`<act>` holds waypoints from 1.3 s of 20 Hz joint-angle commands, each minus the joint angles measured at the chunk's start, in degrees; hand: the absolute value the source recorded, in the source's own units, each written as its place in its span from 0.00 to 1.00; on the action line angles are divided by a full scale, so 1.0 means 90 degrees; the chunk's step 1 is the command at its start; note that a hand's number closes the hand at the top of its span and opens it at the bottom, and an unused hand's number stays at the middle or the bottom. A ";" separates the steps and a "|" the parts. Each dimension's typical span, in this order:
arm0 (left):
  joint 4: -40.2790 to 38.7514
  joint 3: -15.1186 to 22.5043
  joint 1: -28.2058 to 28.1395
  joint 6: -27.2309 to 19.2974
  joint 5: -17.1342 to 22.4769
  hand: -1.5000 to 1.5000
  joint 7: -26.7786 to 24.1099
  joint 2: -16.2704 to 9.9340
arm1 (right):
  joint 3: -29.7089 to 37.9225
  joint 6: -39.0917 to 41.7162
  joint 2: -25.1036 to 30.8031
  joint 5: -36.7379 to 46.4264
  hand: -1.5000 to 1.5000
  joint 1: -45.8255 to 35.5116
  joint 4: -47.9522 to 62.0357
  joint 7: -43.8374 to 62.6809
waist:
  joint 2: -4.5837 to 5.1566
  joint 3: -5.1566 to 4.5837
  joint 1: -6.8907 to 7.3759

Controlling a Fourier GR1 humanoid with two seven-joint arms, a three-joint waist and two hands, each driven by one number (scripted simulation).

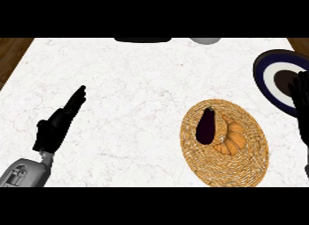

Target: Pick the croissant from the placemat and place it in the plate

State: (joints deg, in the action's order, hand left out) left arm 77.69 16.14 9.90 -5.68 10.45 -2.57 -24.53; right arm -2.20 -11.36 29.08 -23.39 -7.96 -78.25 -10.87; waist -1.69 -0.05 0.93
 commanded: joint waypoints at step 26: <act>0.0184 -0.0377 -0.1020 -0.0408 0.0628 0.50 0.1292 0.1113 | 0.0370 -0.0940 0.1870 0.2441 0.00 0.2790 -0.2529 0.1777 | 0.0192 -0.0021 -0.0145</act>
State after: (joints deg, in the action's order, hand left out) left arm 80.08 12.95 0.07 -9.83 16.36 9.25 -14.41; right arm 3.92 -24.80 39.37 -4.05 14.31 -97.80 -3.19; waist -0.03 -0.16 -0.24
